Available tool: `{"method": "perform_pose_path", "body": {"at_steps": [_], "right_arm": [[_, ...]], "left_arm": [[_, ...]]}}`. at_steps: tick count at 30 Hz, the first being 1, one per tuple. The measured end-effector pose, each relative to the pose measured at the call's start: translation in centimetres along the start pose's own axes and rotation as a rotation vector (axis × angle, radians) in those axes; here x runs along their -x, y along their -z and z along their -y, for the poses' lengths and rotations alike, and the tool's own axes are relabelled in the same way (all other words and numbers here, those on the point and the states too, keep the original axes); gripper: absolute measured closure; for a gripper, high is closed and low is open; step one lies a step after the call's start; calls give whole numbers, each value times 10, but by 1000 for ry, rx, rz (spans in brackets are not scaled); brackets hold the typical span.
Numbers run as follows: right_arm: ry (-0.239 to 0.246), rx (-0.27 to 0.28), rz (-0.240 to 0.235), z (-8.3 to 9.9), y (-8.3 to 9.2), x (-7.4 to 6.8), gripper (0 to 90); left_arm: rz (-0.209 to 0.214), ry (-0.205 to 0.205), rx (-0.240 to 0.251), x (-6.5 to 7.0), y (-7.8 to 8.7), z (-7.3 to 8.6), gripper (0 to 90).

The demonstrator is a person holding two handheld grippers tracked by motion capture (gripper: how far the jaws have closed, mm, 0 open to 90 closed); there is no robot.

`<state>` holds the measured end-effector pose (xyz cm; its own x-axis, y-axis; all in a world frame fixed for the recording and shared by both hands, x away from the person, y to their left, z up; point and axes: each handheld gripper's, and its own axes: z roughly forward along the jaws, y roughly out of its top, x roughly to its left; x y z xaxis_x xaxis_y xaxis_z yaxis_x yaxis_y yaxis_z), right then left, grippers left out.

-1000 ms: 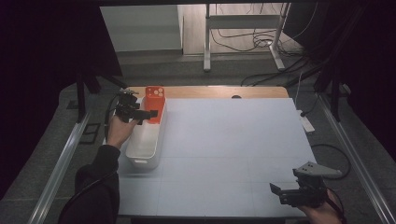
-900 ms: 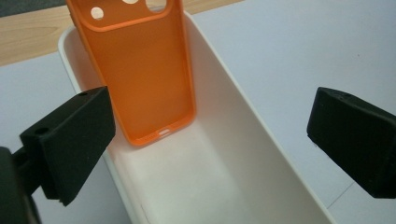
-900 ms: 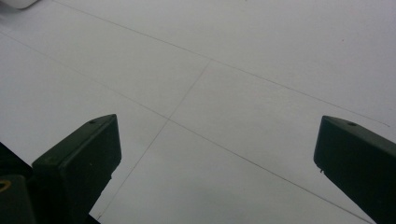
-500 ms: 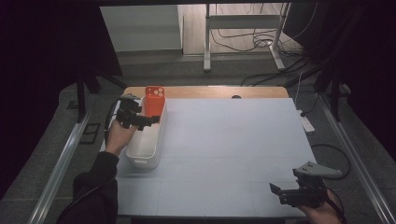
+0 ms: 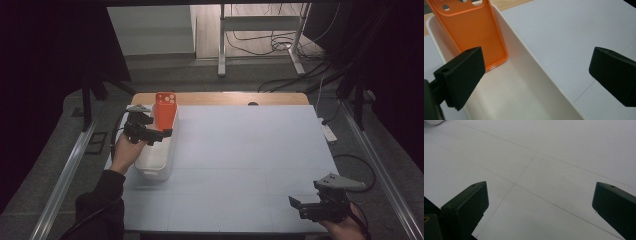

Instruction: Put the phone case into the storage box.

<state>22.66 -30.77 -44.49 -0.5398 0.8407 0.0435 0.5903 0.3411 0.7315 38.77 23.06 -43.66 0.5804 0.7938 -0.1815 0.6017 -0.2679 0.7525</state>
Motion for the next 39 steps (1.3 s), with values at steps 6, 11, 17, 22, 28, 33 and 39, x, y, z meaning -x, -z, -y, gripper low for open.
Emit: {"method": "perform_pose_path", "body": {"at_steps": [6,11,17,22,28,33,39], "right_arm": [[4,0,-1,0,0,0,2],[5,0,-2,0,0,0,2],[8,0,-2,0,0,-1,2],[9,0,-5,0,0,-1,2],[9,1,-6,0,0,-1,2],[12,0,-6,0,0,-1,2],[13,-1,-6,0,0,-1,2]], "left_arm": [[2,-19,-1,10,3,7,14],[9,-23,6,16,8,12,15],[9,-32,11,24,15,19,15],[3,-34,9,27,18,24,16],[-8,-43,0,34,21,32,16],[-10,-53,1,40,25,36,16],[-8,-55,5,46,29,42,16]]}}
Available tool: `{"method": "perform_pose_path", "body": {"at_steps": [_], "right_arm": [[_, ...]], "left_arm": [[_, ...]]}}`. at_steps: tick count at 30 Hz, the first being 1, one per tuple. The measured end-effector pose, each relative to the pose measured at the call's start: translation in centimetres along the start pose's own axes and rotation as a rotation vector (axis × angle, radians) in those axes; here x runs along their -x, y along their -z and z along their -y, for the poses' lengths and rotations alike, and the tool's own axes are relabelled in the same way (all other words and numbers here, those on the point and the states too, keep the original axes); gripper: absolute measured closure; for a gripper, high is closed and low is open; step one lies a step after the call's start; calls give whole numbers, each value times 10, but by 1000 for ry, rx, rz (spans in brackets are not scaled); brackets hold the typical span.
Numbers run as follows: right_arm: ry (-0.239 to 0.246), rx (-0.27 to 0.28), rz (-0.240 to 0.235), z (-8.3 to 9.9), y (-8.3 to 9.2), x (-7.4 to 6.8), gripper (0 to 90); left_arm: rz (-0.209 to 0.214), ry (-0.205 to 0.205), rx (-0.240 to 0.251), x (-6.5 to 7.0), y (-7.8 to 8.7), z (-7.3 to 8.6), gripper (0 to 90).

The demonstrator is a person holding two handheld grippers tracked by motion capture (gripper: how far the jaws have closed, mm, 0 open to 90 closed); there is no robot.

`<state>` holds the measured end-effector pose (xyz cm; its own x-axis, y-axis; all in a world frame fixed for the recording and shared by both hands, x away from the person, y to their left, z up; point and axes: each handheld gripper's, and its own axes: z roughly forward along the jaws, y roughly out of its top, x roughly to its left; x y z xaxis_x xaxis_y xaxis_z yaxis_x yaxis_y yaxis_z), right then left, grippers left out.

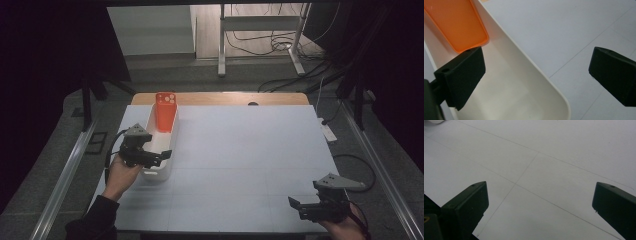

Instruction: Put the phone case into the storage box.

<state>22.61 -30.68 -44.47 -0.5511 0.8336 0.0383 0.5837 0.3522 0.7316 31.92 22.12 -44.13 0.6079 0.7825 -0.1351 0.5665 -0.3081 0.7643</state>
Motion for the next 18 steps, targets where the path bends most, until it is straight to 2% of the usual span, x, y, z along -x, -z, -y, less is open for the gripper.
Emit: {"method": "perform_pose_path", "body": {"at_steps": [18], "right_arm": [[2,0,-6,0,0,0,2]], "left_arm": [[1,0,15,15,14,18,17]]}}
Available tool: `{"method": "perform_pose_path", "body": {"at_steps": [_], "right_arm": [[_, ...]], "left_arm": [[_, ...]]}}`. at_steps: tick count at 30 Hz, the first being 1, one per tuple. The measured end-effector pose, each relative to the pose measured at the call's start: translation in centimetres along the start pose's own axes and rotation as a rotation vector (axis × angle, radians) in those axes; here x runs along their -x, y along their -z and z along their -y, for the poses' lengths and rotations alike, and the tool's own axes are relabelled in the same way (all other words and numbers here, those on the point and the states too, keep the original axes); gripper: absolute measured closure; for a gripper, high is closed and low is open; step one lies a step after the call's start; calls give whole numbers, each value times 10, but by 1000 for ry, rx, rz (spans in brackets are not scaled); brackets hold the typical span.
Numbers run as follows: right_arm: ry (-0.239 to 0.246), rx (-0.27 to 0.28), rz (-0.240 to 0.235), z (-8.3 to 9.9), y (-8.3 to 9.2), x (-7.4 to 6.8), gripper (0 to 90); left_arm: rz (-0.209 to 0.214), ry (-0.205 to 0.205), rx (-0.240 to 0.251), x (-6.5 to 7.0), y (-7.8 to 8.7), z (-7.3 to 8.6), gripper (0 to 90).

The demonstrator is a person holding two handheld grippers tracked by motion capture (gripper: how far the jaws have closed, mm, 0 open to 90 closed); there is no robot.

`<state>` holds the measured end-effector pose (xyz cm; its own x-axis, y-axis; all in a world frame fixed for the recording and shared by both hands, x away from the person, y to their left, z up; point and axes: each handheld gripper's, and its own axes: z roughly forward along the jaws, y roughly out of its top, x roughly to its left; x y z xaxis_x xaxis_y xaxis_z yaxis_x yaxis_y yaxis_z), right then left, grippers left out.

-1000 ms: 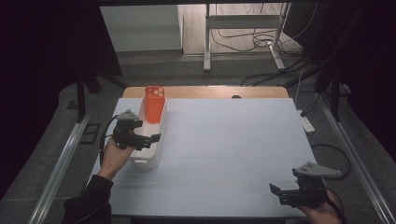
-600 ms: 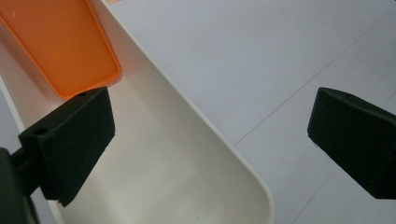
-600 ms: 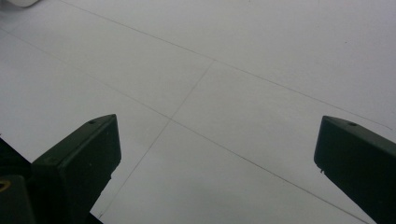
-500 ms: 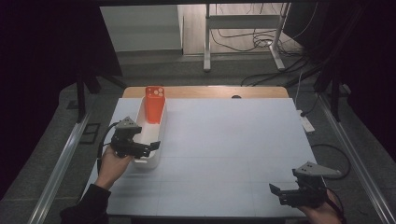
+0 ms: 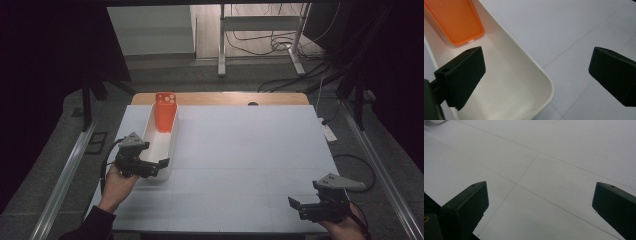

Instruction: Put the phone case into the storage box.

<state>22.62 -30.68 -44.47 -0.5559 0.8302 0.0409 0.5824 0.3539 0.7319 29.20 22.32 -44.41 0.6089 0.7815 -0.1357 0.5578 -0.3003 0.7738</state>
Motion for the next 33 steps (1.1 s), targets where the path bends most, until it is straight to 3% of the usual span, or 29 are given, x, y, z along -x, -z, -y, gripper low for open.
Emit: {"method": "perform_pose_path", "body": {"at_steps": [12,33], "right_arm": [[-1,-2,-3,0,0,0,2],[-12,-5,0,0,0,1,0]], "left_arm": [[2,14,13,8,13,13,16],[-33,25,32,16,38,35,14]]}}
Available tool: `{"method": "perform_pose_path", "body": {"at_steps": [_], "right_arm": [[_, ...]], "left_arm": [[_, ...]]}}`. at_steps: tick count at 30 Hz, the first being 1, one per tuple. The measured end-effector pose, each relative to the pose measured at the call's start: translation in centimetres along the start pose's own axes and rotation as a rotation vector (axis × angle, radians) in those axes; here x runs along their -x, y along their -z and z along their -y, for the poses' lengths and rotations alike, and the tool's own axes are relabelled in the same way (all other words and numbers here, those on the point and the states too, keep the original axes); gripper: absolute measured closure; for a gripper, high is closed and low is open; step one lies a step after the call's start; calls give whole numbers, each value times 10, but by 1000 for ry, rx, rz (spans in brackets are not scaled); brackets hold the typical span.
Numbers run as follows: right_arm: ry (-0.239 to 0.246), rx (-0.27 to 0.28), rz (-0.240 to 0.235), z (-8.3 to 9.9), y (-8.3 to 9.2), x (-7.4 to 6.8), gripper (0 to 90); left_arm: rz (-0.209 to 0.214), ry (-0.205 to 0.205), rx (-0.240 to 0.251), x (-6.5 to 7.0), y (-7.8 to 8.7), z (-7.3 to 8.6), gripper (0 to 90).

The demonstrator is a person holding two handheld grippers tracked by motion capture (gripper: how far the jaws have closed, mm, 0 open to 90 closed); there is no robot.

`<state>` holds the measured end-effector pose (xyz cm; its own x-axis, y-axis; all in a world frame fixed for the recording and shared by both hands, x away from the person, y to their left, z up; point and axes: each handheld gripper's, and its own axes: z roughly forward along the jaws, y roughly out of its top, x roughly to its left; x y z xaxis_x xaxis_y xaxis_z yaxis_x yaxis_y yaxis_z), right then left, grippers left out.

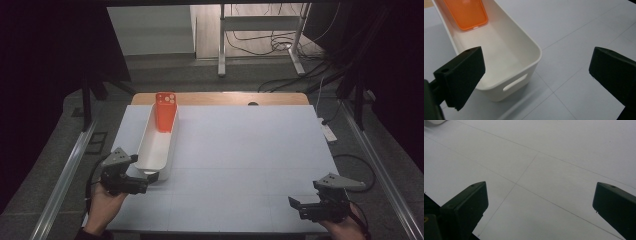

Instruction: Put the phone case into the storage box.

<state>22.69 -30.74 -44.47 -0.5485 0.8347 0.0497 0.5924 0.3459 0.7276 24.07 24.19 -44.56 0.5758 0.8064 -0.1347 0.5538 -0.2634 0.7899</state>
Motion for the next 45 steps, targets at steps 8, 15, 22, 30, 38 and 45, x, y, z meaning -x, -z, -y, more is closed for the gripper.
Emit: {"method": "perform_pose_path", "body": {"at_steps": [8,15,22,30,38,45], "right_arm": [[-4,-2,1,0,0,0,0],[-5,-3,4,0,0,0,0],[-2,-3,4,0,-1,0,0],[-4,-1,3,0,0,0,0],[-4,-2,3,0,-1,0,0],[-4,-2,3,0,-1,0,0]], "left_arm": [[-9,16,6,0,11,10,13],[-31,21,5,1,18,18,12],[-45,22,1,2,23,24,16],[-47,20,7,3,29,33,16],[-51,8,2,5,32,41,16],[-66,7,2,6,36,46,14]]}}
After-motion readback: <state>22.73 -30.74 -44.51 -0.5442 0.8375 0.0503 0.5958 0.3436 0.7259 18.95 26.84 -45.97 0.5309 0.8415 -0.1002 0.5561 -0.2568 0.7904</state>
